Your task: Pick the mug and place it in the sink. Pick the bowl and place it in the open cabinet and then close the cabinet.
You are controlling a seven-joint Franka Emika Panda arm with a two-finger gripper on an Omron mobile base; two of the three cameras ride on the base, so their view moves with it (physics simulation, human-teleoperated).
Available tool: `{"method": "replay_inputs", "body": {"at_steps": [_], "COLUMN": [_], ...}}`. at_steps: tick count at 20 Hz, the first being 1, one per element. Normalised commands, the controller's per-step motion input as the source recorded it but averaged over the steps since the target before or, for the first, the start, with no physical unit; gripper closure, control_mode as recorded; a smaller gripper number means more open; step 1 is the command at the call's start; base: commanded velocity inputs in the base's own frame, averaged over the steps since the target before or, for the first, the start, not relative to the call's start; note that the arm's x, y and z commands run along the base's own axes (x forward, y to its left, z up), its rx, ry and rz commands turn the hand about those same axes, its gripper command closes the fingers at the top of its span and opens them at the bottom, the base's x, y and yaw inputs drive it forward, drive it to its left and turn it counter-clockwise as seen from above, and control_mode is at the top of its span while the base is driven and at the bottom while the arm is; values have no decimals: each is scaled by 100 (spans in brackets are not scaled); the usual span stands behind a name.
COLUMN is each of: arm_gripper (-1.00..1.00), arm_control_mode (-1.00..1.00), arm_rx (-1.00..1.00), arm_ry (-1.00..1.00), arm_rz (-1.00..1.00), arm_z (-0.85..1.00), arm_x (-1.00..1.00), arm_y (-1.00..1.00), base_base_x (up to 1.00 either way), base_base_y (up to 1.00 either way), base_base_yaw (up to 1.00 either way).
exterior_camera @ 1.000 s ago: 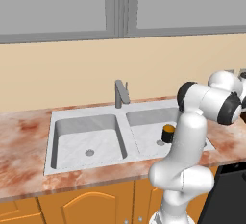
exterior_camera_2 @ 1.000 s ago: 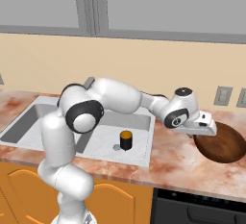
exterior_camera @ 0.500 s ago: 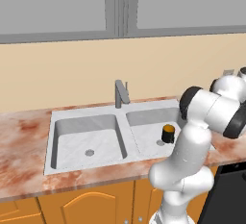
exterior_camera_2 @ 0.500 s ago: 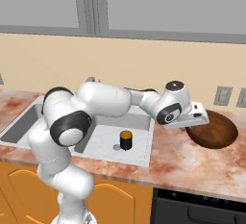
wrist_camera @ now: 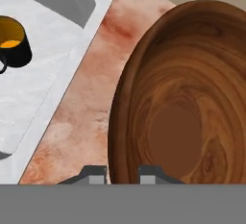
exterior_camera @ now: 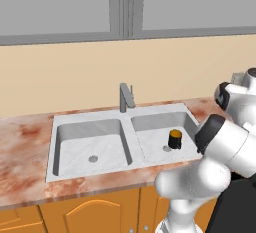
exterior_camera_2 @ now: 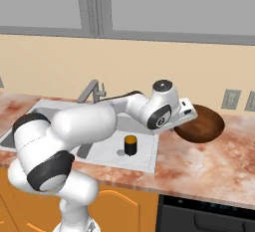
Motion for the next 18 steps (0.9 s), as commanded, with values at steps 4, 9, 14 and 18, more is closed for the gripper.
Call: {"method": "replay_inputs", "body": {"at_steps": [4,9,14,18], "arm_gripper": [100,100,100,100], "arm_control_mode": [-100,-100,-100,-100], "arm_rx": [0,-1,-3,0], "arm_ry": [10,6,0,0], "arm_rz": [28,25,21,19], "arm_z": [52,28,1,14], "arm_x": [-17,-18,-22,-18], "arm_y": [62,66,73,70], "base_base_x": [0,0,0,0], "base_base_y": [0,0,0,0], "base_base_yaw": [0,0,0,0]}}
